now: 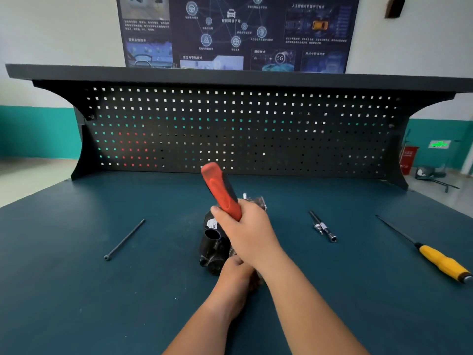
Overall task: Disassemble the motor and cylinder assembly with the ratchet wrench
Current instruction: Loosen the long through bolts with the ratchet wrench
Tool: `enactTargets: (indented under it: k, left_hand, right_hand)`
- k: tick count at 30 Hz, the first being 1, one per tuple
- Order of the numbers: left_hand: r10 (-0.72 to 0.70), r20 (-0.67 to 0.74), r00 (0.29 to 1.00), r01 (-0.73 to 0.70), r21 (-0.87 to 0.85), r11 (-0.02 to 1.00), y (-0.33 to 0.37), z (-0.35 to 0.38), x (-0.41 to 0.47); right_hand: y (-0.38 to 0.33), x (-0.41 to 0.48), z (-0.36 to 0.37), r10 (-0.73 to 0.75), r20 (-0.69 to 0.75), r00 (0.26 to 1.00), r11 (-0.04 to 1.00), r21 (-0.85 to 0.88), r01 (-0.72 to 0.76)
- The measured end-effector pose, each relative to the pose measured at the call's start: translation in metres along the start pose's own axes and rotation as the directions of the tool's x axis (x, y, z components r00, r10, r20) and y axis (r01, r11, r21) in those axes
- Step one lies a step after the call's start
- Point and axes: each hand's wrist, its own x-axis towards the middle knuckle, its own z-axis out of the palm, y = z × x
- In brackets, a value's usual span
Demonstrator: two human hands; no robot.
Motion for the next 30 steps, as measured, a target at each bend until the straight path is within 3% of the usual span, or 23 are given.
enactTargets:
  k: [4,7,10,14,17,20,22,25,30]
  left_hand:
    - [0.008,-0.028,1.0,-0.006,0.059,0.998,-0.001,0.002,0.0]
    - [-0.009,-0.02,1.0,0.01,0.037,0.999,-0.001,0.003,0.0]
    - [-0.006,0.03,1.0,0.006,-0.003,1.0,0.001,0.004,-0.001]
    - [-0.016,0.049,0.999,0.017,-0.022,1.0,0.002,0.004,-0.003]
    - [-0.028,0.052,0.998,0.029,-0.027,0.999,0.002,0.006,-0.003]
    - [-0.029,0.07,0.997,0.032,-0.043,0.999,0.0,0.006,-0.003]
    - [-0.026,0.077,0.997,0.03,-0.058,0.998,0.0,0.006,-0.003]
    - [-0.032,0.083,0.996,0.038,-0.065,0.997,0.0,0.005,-0.002]
    - [-0.068,0.107,0.992,0.075,-0.064,0.995,-0.001,0.004,-0.001]
  right_hand:
    - [0.003,-0.001,-0.007,0.013,-0.064,0.998,0.996,0.086,-0.008]
    - [0.008,-0.006,-0.021,0.098,-0.121,0.988,0.945,0.323,-0.054]
    - [0.018,-0.016,-0.034,0.174,-0.188,0.967,0.748,0.664,-0.006]
    - [0.031,-0.026,-0.044,0.308,-0.317,0.897,0.508,0.852,0.126]
    - [0.048,-0.032,-0.053,0.554,-0.321,0.769,0.277,0.941,0.193]
    - [0.069,-0.043,-0.052,0.764,-0.189,0.617,0.011,0.96,0.281]
    - [0.079,-0.048,-0.045,0.818,-0.131,0.56,-0.071,0.943,0.325]
    - [0.077,-0.045,-0.044,0.818,-0.185,0.545,-0.005,0.945,0.328]
    - [0.051,-0.026,-0.054,0.665,-0.382,0.642,0.335,0.921,0.201]
